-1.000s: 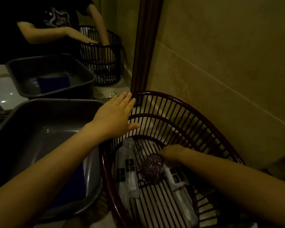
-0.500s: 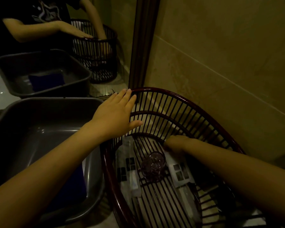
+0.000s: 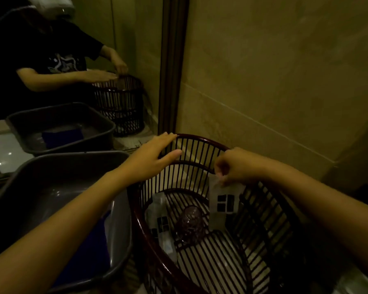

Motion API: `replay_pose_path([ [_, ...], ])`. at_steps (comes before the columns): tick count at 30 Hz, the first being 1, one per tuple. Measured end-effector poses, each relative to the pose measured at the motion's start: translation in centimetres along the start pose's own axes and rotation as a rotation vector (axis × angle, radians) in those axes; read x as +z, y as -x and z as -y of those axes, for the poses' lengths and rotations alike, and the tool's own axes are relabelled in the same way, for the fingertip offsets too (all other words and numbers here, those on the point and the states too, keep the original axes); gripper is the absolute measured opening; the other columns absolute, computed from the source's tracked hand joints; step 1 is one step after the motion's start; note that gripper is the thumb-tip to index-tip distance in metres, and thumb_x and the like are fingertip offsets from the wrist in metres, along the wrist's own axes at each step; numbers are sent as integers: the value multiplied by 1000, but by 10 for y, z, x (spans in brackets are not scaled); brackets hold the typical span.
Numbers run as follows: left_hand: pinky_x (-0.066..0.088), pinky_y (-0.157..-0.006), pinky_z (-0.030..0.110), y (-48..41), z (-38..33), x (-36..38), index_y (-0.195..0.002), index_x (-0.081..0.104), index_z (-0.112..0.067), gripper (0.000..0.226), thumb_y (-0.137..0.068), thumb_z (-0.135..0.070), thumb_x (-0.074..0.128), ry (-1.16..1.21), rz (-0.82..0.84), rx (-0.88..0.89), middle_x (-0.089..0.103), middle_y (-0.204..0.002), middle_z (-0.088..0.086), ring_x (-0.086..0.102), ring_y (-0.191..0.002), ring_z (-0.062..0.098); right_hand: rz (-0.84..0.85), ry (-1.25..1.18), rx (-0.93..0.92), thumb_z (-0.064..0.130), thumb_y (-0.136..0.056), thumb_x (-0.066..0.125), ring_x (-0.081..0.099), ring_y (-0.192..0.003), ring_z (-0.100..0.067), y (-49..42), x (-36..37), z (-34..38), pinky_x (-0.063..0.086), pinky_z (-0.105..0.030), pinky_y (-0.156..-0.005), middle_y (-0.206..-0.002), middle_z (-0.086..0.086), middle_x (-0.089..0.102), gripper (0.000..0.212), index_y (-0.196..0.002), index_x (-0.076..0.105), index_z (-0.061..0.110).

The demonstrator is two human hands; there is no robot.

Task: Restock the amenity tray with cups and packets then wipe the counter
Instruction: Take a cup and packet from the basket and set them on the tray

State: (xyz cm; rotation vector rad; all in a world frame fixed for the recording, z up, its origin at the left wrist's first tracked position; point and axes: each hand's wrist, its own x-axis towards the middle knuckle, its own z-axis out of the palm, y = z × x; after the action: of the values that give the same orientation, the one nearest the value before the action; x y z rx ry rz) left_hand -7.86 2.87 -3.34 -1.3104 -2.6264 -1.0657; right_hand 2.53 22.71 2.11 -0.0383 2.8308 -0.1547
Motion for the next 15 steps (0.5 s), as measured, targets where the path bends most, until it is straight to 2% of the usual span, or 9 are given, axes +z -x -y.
replay_pose_path([
  [2, 29, -104, 16, 6, -19, -4, -142, 25, -27, 75, -75, -62, 33, 233, 31, -12, 31, -150, -3, 26, -133, 2, -165, -27, -43, 19, -82, 64, 50, -68, -6, 14, -15, 13, 36, -15, -54, -71, 10, 52, 8, -78, 57, 21],
  [4, 33, -85, 0, 13, -38, -8, -141, 24, -33, 77, -71, -63, 36, 399, 56, -12, 38, -145, -11, 34, -124, -5, -307, -71, -89, 21, -82, 65, 49, -65, 0, 24, -28, 27, 36, -14, -54, -68, 14, 51, 9, -78, 58, 24],
  [5, 35, -79, -2, 16, -45, -10, -140, 25, -35, 76, -71, -63, 39, 456, 62, -8, 43, -140, -14, 39, -118, -10, -365, -91, -112, 22, -81, 66, 48, -64, 2, 29, -33, 34, 37, -15, -55, -67, 15, 51, 10, -78, 58, 26],
  [8, 44, -72, 2, 27, -60, -17, -125, 40, -40, 56, -71, -50, 51, 623, 50, 12, 57, -113, -24, 55, -97, -17, -510, -120, -199, 22, -78, 69, 46, -63, 5, 39, -47, 56, 34, -16, -54, -66, 17, 49, 21, -70, 52, 32],
  [10, 48, -69, 8, 34, -63, -23, -109, 52, -41, 41, -69, -50, 56, 642, 39, 7, 66, -100, -18, 61, -94, -10, -588, -128, -252, 20, -78, 69, 47, -64, 3, 41, -53, 68, 35, -17, -56, -66, 17, 47, 22, -70, 51, 30],
  [12, 51, -66, 13, 41, -64, -28, -99, 60, -33, 35, -68, -49, 57, 678, 29, -12, 72, -93, -11, 66, -90, 1, -640, -155, -289, 20, -78, 70, 51, -69, -1, 42, -57, 79, 41, -17, -60, -69, 17, 48, 13, -81, 59, 26],
  [15, 52, -63, 14, 47, -59, -33, -91, 63, -25, 26, -72, -41, 55, 771, -18, -49, 74, -88, -13, 69, -86, 6, -654, -239, -327, 25, -80, 68, 52, -73, 4, 39, -63, 90, 40, -10, -62, -75, 18, 51, 16, -95, 62, 22],
])
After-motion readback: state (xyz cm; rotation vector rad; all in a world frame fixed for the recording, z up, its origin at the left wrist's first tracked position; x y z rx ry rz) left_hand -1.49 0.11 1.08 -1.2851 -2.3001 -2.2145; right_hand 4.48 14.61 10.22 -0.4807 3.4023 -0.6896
